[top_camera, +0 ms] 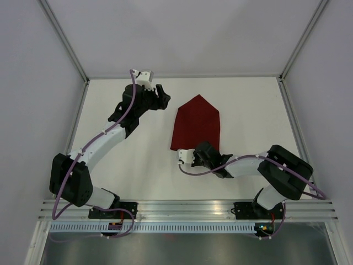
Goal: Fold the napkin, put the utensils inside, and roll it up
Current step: Roll the napkin at the center of the board.
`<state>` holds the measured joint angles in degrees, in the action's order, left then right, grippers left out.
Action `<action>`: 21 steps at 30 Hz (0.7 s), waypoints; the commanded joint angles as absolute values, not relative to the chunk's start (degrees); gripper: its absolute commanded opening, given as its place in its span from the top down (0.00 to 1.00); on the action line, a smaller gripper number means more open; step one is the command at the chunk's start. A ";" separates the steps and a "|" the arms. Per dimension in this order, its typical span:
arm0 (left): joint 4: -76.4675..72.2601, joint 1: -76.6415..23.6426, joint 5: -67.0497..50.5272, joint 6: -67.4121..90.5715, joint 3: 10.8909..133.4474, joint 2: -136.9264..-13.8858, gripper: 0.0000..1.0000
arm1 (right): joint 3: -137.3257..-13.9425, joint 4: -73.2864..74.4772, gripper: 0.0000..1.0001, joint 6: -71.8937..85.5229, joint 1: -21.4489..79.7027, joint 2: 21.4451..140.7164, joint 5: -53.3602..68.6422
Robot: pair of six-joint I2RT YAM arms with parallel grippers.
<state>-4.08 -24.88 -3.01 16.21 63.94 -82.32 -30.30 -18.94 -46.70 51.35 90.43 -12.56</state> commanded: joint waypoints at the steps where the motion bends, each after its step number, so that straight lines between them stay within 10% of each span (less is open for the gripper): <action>1: -12.10 -25.14 -1.06 13.80 61.18 -78.67 0.31 | -34.62 -7.84 0.95 -42.54 48.87 88.15 -2.65; 21: -54.66 -28.92 -4.48 -10.19 29.81 -66.64 0.29 | -62.65 27.06 0.95 -39.55 30.86 102.03 30.40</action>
